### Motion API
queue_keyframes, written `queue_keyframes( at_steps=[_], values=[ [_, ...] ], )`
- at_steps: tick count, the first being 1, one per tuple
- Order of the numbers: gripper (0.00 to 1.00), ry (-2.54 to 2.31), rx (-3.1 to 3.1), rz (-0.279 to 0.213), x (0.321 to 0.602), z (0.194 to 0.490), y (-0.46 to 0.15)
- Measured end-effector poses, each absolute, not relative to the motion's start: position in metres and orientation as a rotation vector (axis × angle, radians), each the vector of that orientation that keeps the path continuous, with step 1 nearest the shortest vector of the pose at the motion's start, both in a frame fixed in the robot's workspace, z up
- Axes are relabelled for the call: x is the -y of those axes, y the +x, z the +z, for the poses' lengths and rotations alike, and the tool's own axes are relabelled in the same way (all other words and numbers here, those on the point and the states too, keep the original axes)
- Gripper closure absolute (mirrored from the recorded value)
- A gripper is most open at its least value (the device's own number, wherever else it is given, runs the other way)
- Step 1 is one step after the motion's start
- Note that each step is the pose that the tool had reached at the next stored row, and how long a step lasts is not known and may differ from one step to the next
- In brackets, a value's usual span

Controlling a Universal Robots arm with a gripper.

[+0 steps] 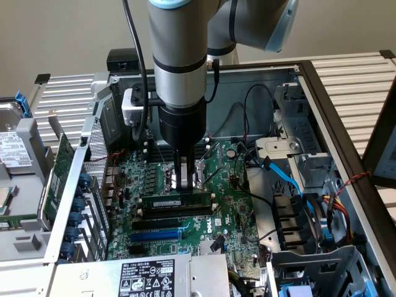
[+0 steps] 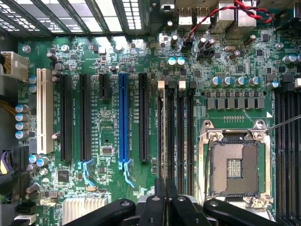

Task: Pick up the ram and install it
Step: 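Insert the ram into the slot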

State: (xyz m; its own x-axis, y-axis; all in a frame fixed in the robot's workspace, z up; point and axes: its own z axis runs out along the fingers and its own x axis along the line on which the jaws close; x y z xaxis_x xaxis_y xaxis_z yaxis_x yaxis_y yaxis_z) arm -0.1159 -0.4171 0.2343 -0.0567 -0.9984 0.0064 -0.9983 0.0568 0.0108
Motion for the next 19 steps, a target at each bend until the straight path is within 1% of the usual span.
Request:
queue_keyframes(
  at_steps=[19],
  values=[
    [0.88, 2.15, 2.275, -0.005, 0.4176, 0.2312, -0.1166]
  ],
)
